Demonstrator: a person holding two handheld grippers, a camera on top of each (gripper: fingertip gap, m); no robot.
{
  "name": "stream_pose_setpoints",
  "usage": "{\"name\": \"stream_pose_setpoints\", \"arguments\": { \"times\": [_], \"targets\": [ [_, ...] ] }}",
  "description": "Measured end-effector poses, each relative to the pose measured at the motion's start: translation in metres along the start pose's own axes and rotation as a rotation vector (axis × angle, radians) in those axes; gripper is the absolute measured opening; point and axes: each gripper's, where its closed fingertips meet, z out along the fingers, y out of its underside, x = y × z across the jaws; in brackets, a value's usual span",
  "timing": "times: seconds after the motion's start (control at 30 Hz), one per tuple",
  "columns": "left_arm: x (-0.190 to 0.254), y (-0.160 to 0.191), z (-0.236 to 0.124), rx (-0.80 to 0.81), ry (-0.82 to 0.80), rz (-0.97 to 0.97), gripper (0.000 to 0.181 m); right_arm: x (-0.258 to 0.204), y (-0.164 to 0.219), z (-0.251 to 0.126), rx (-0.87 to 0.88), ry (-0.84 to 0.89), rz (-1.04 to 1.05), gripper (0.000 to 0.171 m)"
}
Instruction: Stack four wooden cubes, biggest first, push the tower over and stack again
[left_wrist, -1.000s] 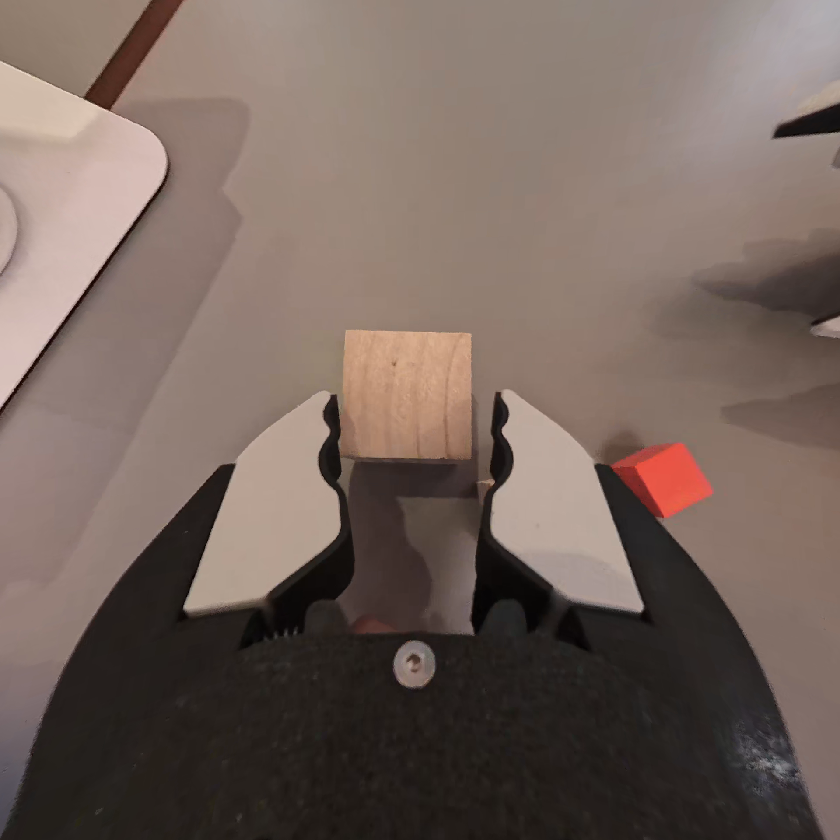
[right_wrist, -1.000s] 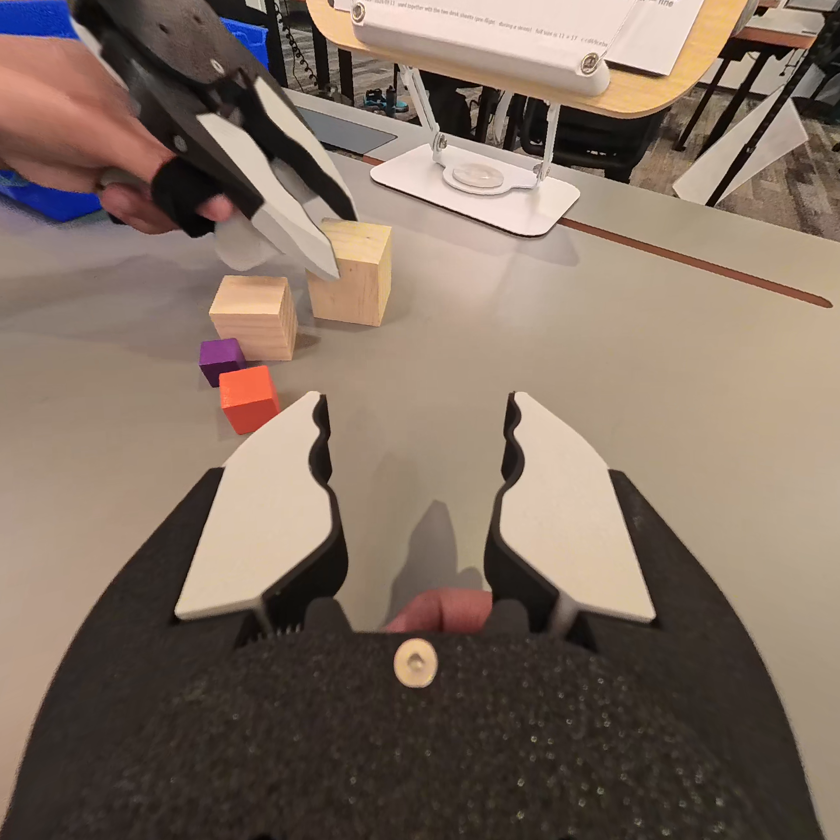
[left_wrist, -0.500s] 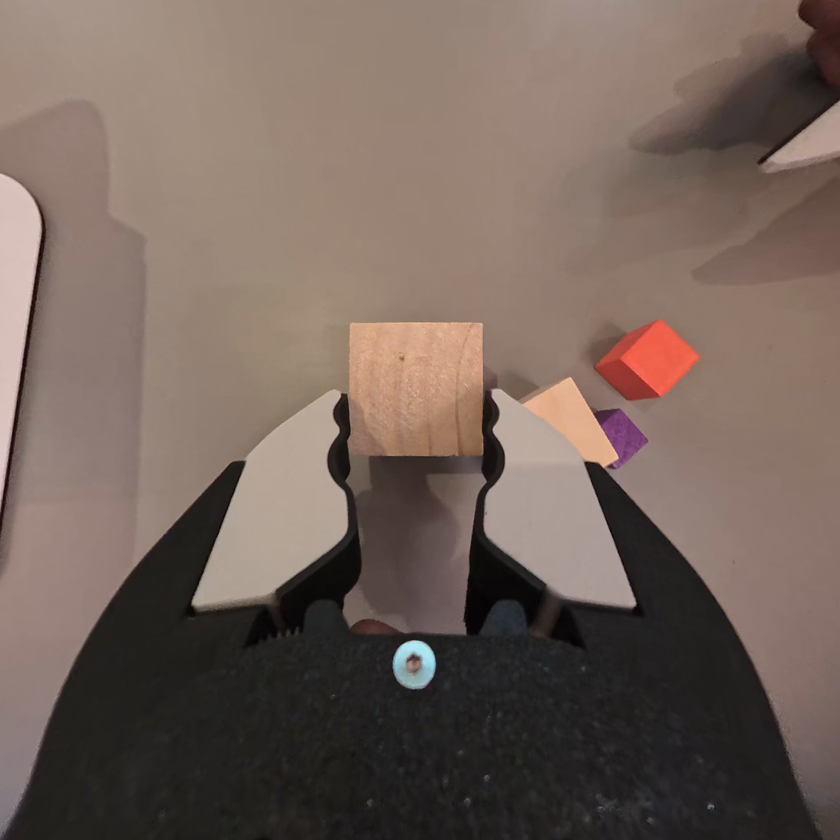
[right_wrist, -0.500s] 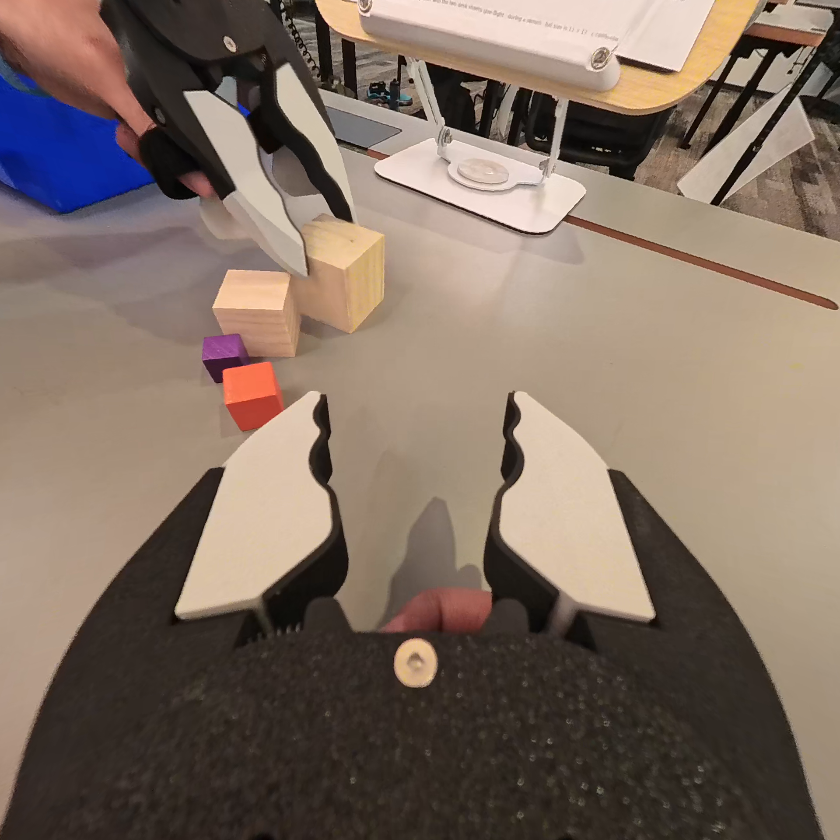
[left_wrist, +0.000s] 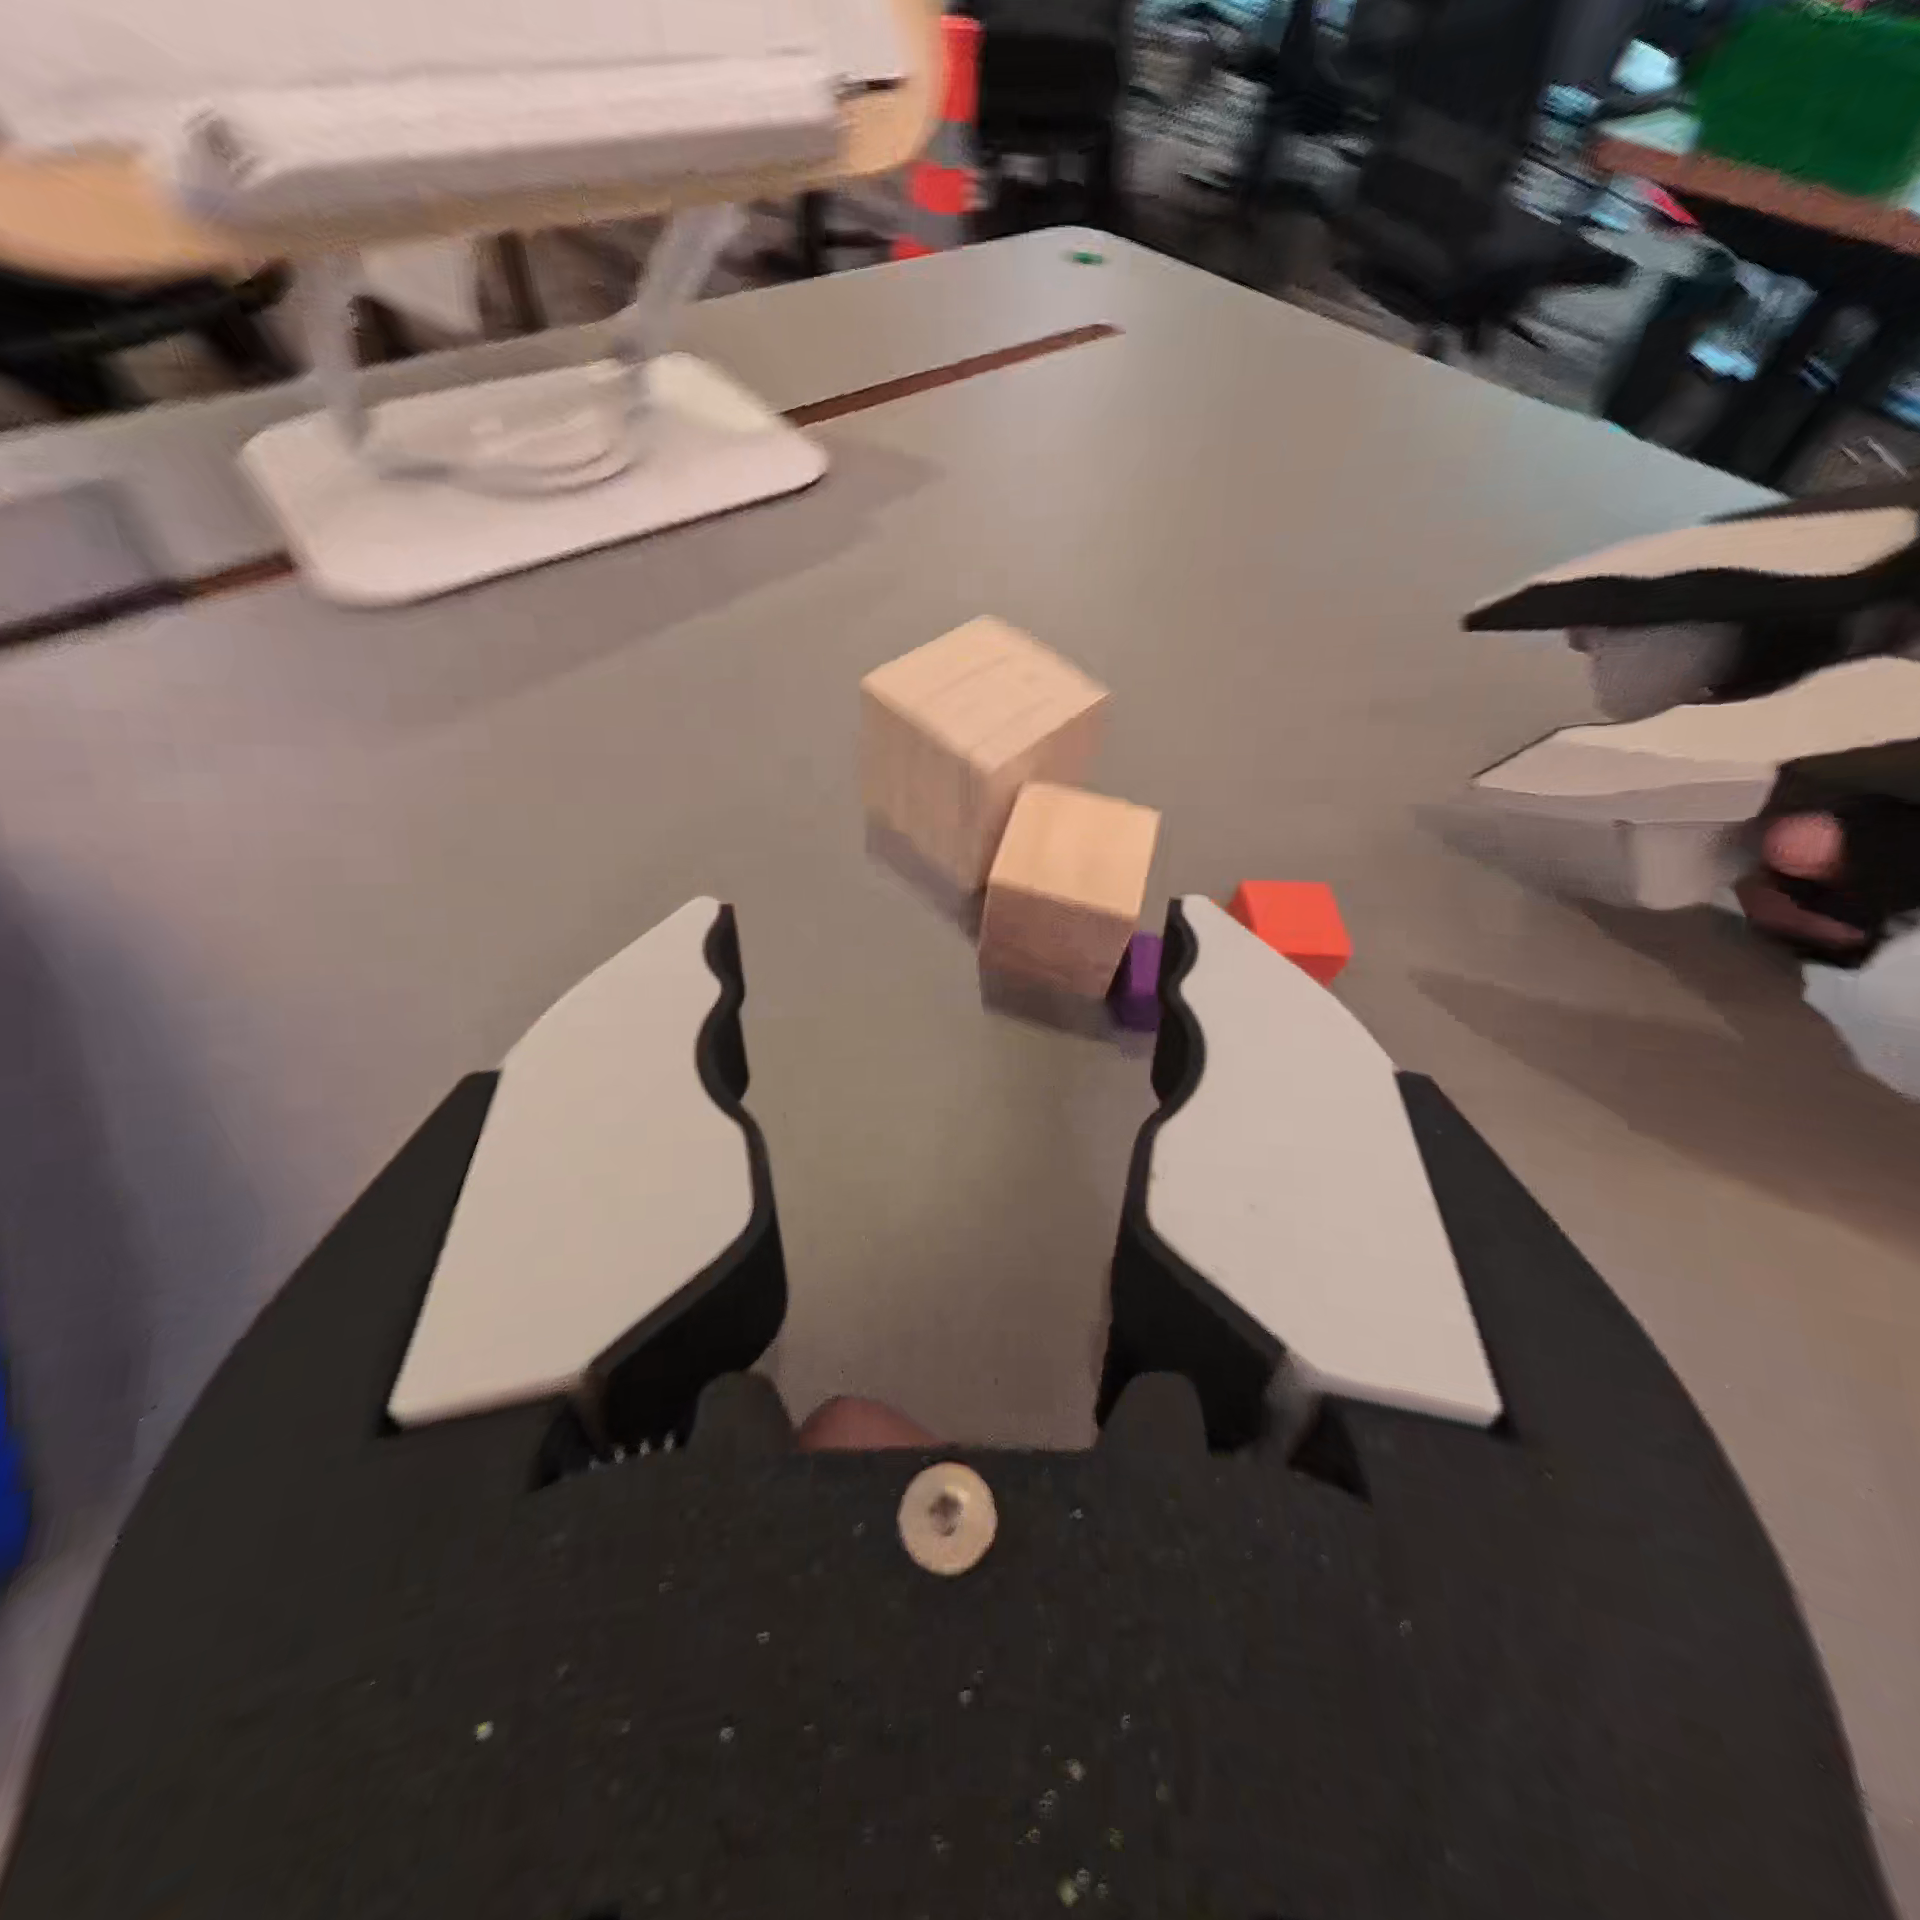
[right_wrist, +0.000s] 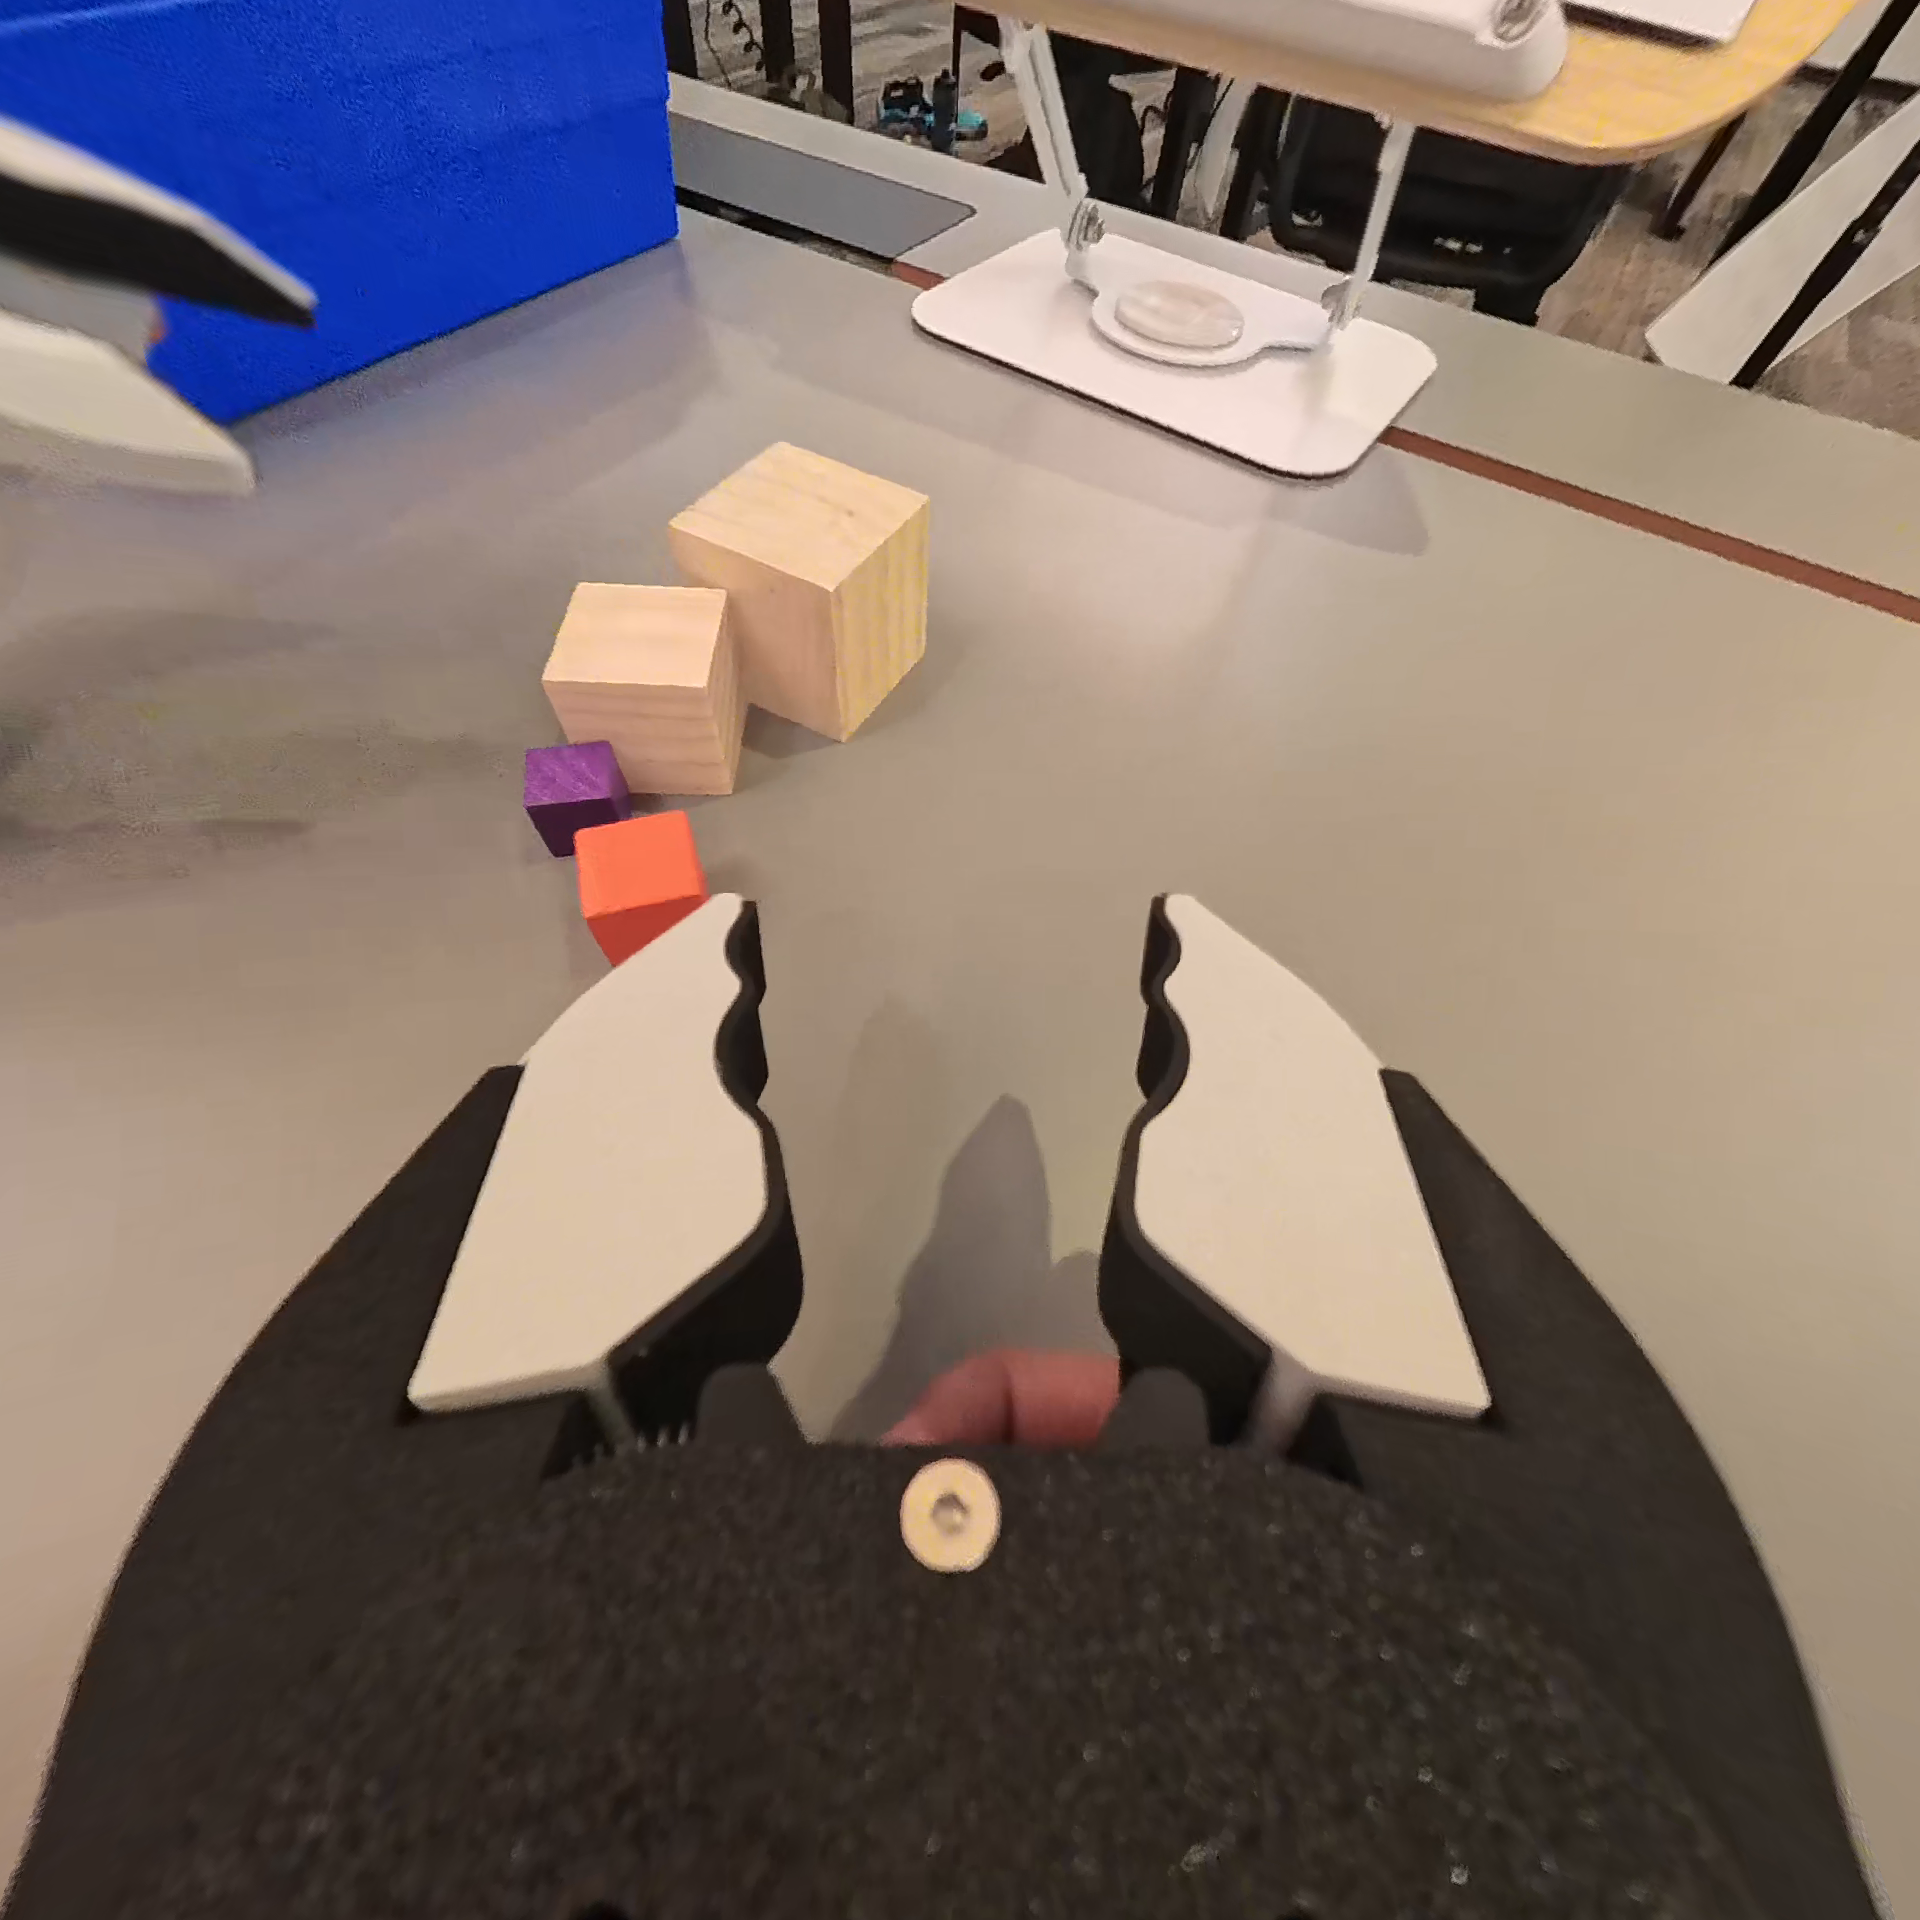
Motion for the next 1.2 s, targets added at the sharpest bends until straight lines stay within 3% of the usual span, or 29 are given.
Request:
{"name": "stream_pose_setpoints", "arguments": {
  "times": [0.1, 0.3, 0.47, 0.93, 1.0, 1.2],
  "targets": [
    [-0.019, 0.022, -0.023, 0.031, -0.22, -0.118, 0.078, -0.003, -0.006, 0.003, -0.01, 0.025, 0.006, 0.07],
    [-0.033, 0.027, -0.042, 0.055, -0.394, -0.17, 0.08, -0.01, -0.019, 0.004, -0.036, 0.034, 0.046, 0.07],
    [-0.029, 0.029, -0.042, 0.059, -0.369, -0.207, 0.074, -0.044, -0.034, 0.028, -0.161, -0.04, -0.02, 0.07],
    [-0.021, 0.032, -0.045, 0.04, -0.322, -0.194, 0.072, -0.084, -0.005, 0.096, -0.468, -0.058, -0.086, 0.059],
    [-0.019, 0.033, -0.045, 0.036, -0.312, -0.187, 0.072, -0.084, -0.001, 0.099, -0.469, -0.059, -0.074, 0.048],
    [-0.015, 0.034, -0.043, 0.021, -0.296, -0.181, 0.071, -0.088, -0.017, 0.097, -0.378, -0.098, -0.051, 0.046]
  ]
}}
